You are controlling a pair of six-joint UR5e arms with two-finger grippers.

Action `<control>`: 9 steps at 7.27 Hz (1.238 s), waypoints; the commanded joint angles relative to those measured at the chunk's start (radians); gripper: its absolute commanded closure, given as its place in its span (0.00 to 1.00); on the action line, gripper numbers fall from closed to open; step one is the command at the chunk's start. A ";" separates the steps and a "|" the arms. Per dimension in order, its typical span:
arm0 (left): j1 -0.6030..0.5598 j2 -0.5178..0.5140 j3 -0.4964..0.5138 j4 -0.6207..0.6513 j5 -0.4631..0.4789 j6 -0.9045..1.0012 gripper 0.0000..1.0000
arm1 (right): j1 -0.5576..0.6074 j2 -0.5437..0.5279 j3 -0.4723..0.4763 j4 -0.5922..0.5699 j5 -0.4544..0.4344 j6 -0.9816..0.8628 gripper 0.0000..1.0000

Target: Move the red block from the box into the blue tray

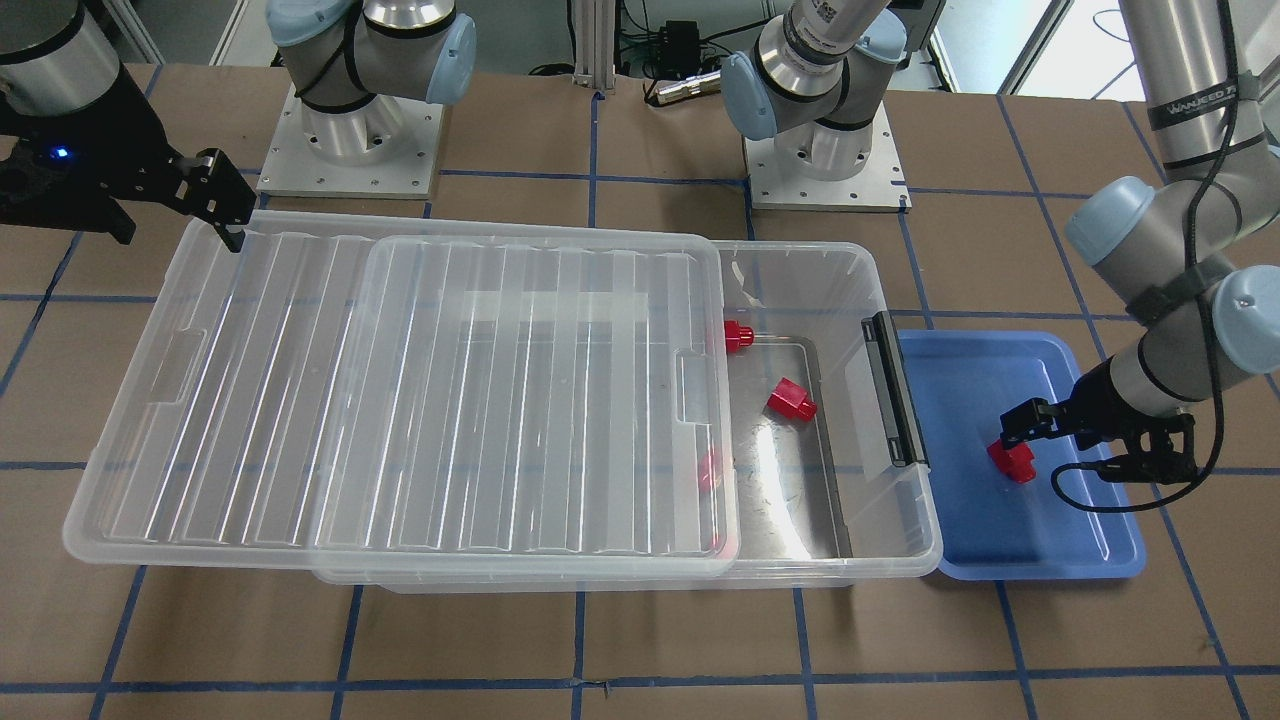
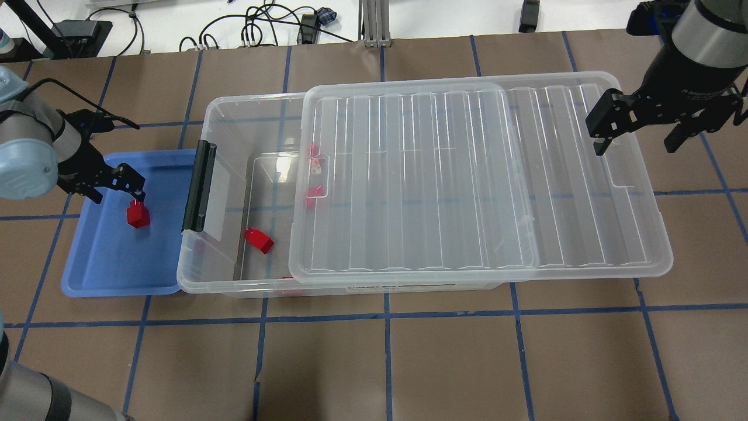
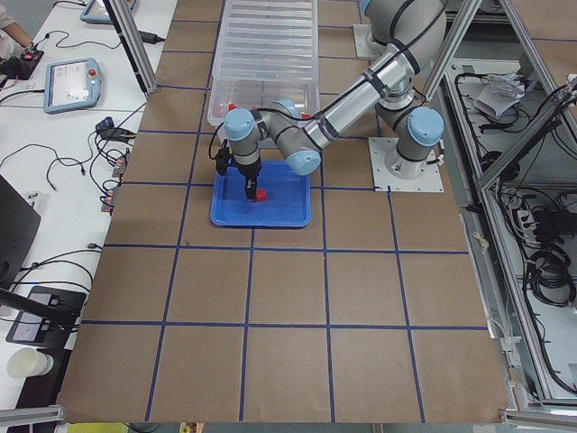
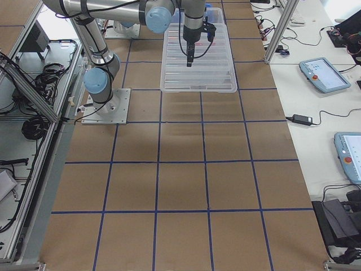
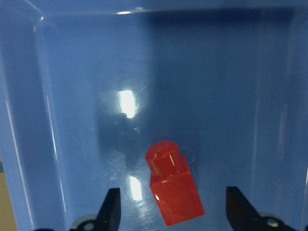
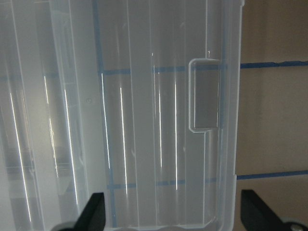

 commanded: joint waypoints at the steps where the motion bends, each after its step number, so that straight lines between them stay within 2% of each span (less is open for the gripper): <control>1: -0.087 0.120 0.164 -0.278 -0.004 -0.131 0.00 | -0.003 0.003 0.001 0.001 0.000 -0.010 0.00; 2: -0.198 0.155 0.268 -0.431 -0.002 -0.300 0.00 | -0.020 0.009 0.000 -0.009 -0.018 -0.010 0.00; 4: -0.421 0.213 0.327 -0.462 -0.001 -0.530 0.00 | -0.128 0.014 0.001 -0.022 -0.009 -0.036 0.00; 5: -0.485 0.238 0.326 -0.464 -0.001 -0.538 0.00 | -0.186 0.018 0.003 -0.024 -0.011 -0.082 0.00; 7: -0.564 0.273 0.315 -0.464 0.002 -0.546 0.00 | -0.245 0.082 0.004 -0.050 -0.015 -0.139 0.00; 9: -0.551 0.304 0.344 -0.494 -0.022 -0.540 0.00 | -0.311 0.144 0.004 -0.116 -0.038 -0.214 0.00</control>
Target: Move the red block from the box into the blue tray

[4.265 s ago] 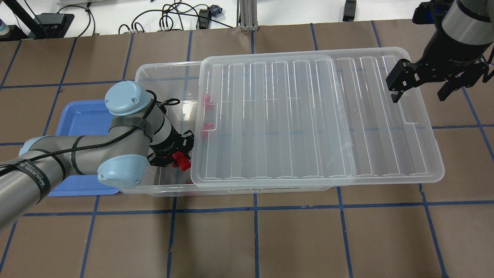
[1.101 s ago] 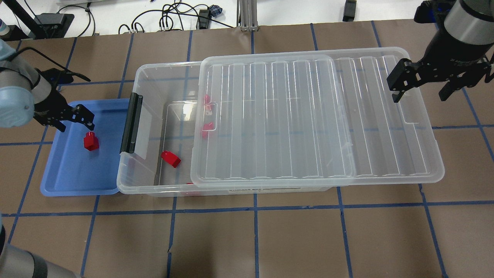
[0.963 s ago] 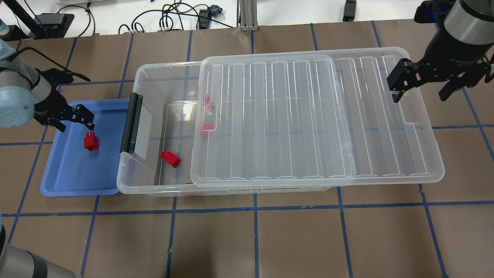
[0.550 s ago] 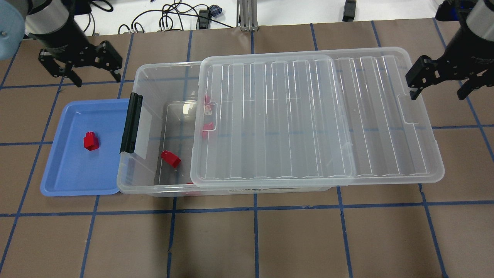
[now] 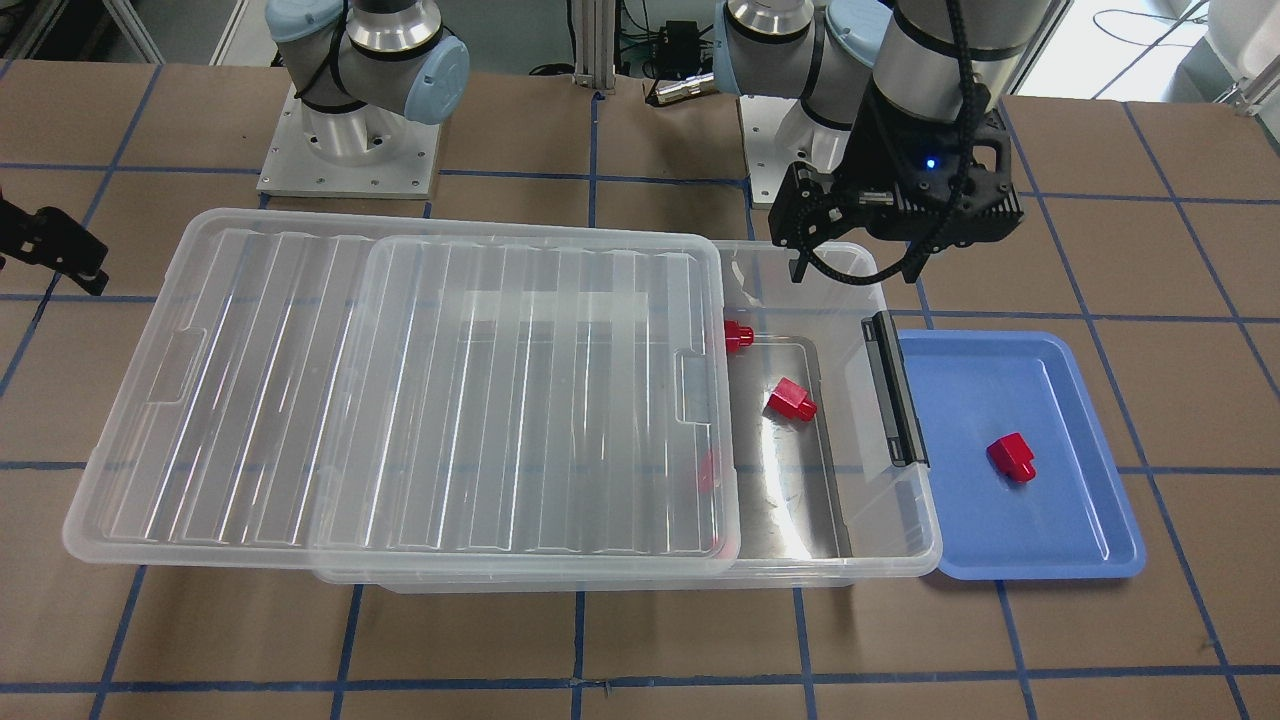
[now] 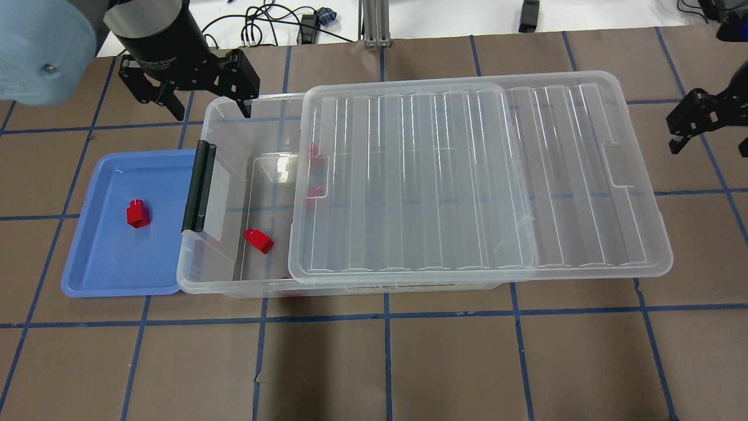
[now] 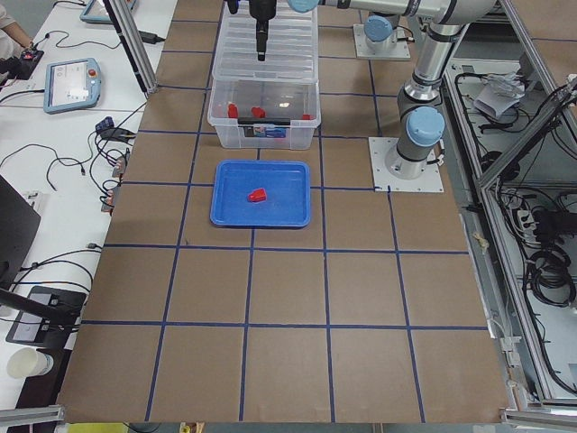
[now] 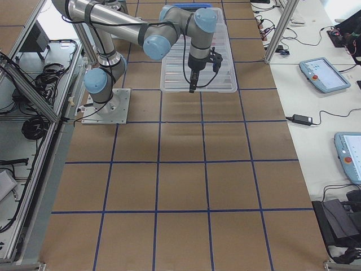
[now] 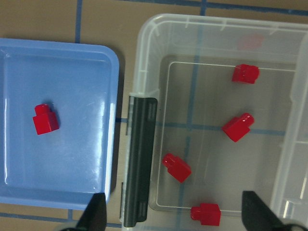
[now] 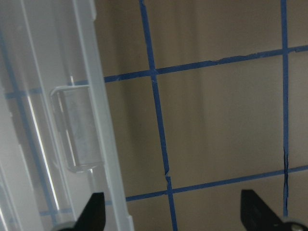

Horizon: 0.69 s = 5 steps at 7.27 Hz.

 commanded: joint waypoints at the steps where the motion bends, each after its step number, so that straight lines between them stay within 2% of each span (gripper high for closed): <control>1: 0.056 0.041 0.059 -0.143 -0.018 0.028 0.00 | -0.066 0.065 0.000 -0.037 -0.013 -0.075 0.00; 2: 0.113 0.053 0.061 -0.167 -0.014 0.114 0.00 | -0.066 0.091 0.003 -0.042 -0.010 -0.070 0.00; 3: 0.144 0.056 0.064 -0.160 -0.019 0.121 0.00 | -0.063 0.093 0.038 -0.047 -0.003 -0.069 0.00; 5: 0.127 0.038 0.065 -0.135 -0.014 0.121 0.00 | -0.057 0.090 0.066 -0.047 0.002 -0.072 0.00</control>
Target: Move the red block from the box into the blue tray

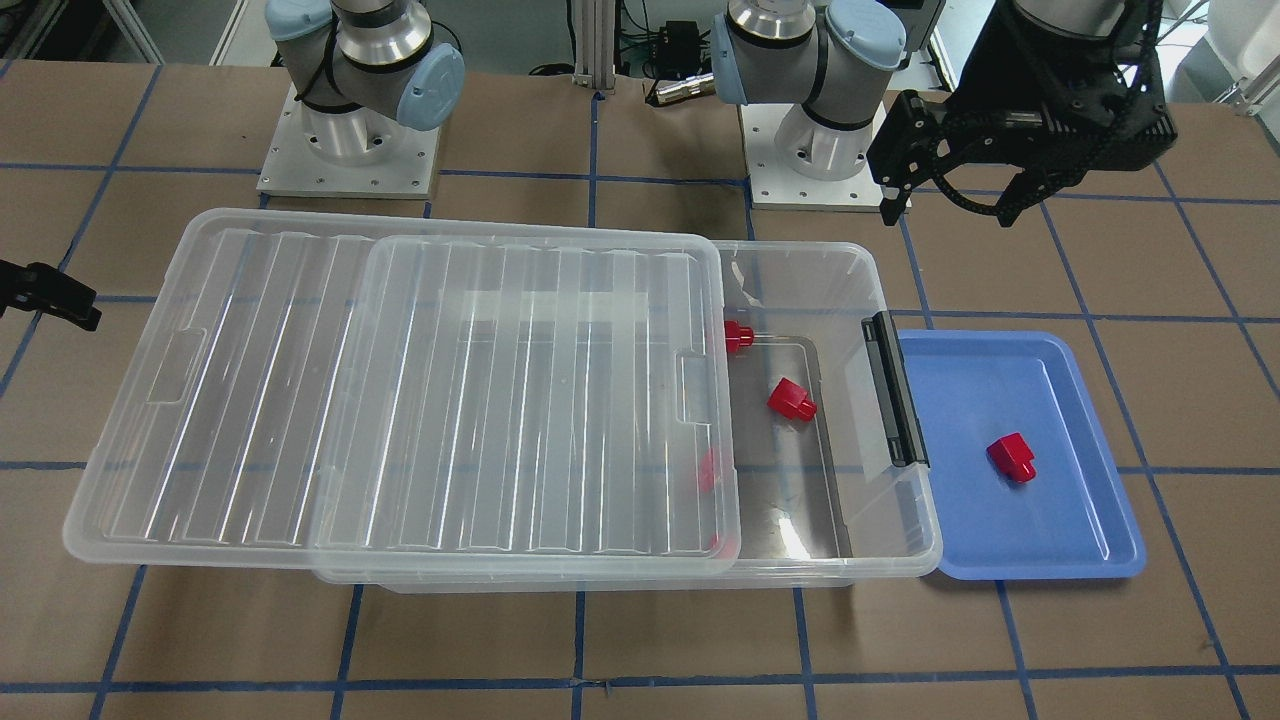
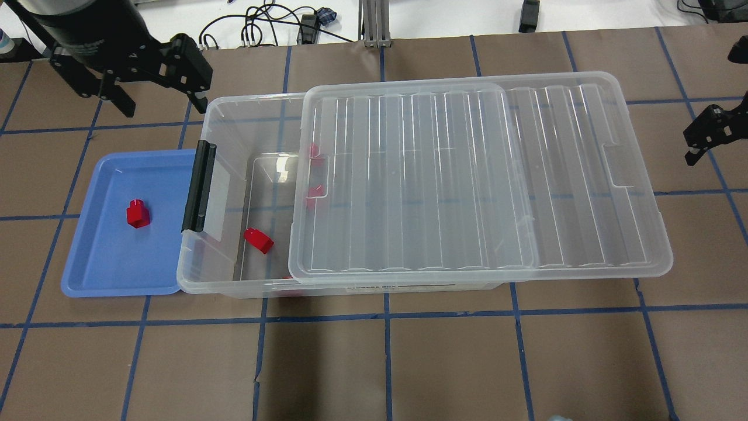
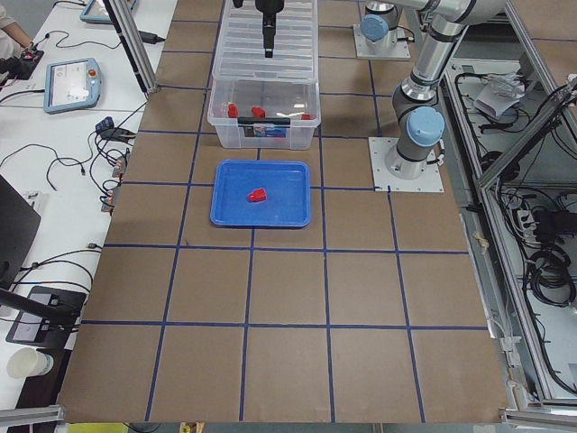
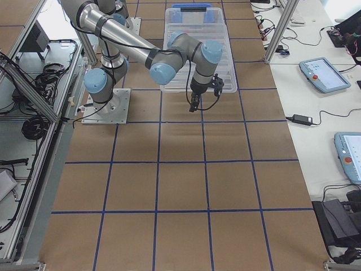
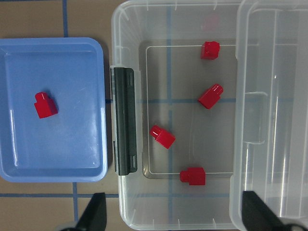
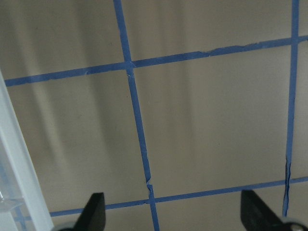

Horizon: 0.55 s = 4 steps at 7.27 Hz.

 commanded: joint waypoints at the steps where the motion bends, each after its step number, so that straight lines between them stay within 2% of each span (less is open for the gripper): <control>1: -0.023 -0.003 -0.018 0.015 0.001 -0.010 0.00 | 0.009 -0.001 0.020 -0.001 0.012 -0.002 0.00; 4: -0.037 0.019 -0.082 0.090 0.001 -0.051 0.00 | 0.068 0.006 0.022 -0.001 0.019 0.003 0.00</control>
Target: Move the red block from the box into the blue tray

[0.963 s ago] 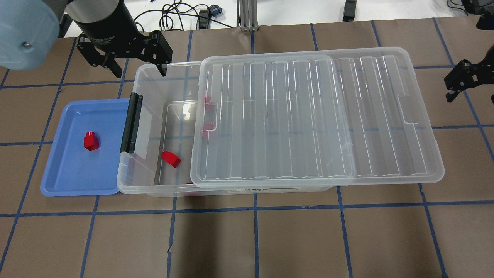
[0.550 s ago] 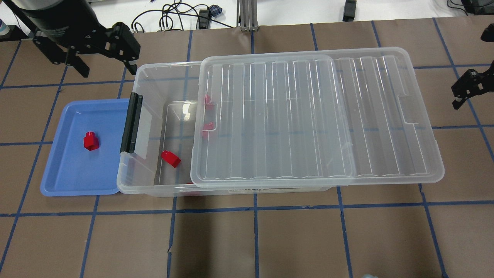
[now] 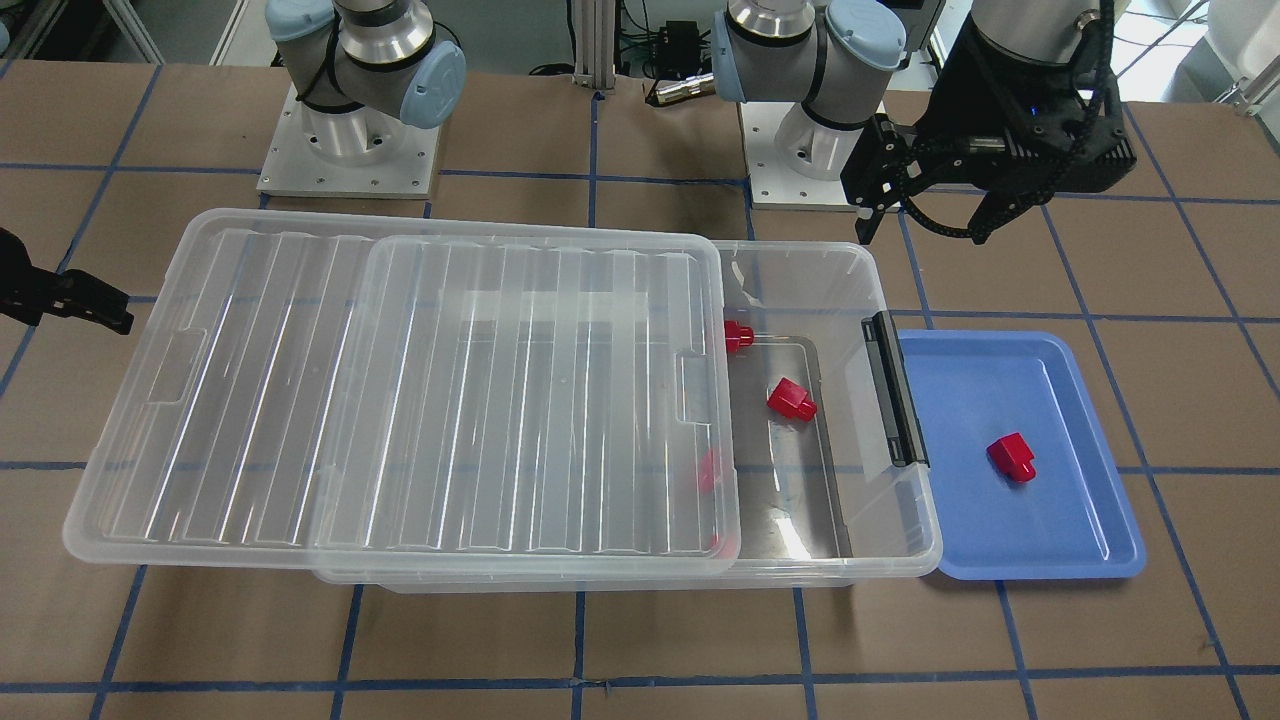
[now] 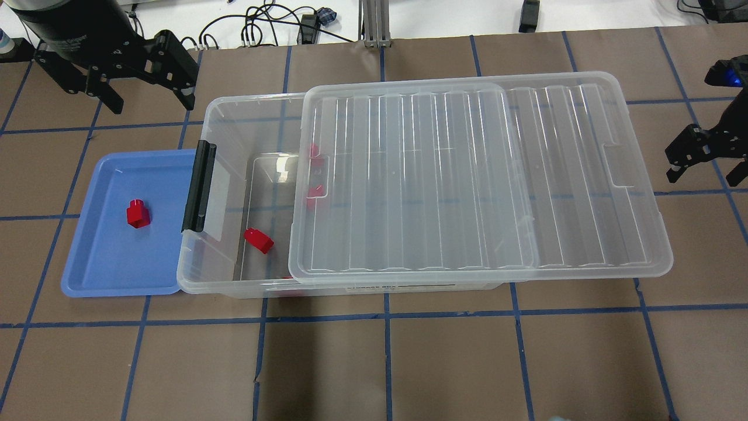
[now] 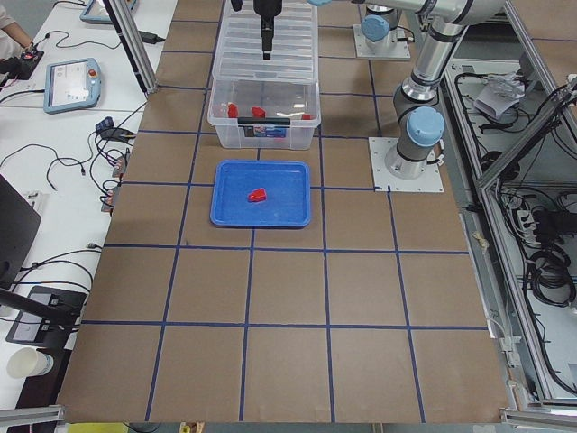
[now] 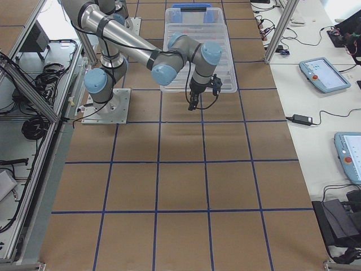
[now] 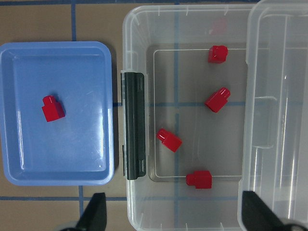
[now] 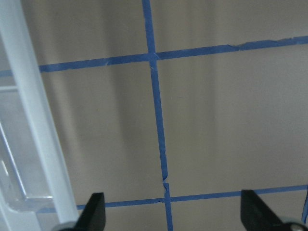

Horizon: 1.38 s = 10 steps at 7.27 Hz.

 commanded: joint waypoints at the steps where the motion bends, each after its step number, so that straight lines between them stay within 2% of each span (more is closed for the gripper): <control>1: 0.002 0.008 -0.065 0.023 -0.003 0.001 0.00 | 0.031 0.008 0.001 -0.001 0.001 0.005 0.00; 4: 0.000 0.017 -0.088 0.037 -0.002 0.001 0.00 | 0.042 0.000 0.022 -0.001 0.003 0.006 0.00; 10: 0.000 0.017 -0.090 0.045 0.000 0.001 0.00 | 0.169 0.006 0.024 -0.029 0.004 0.063 0.00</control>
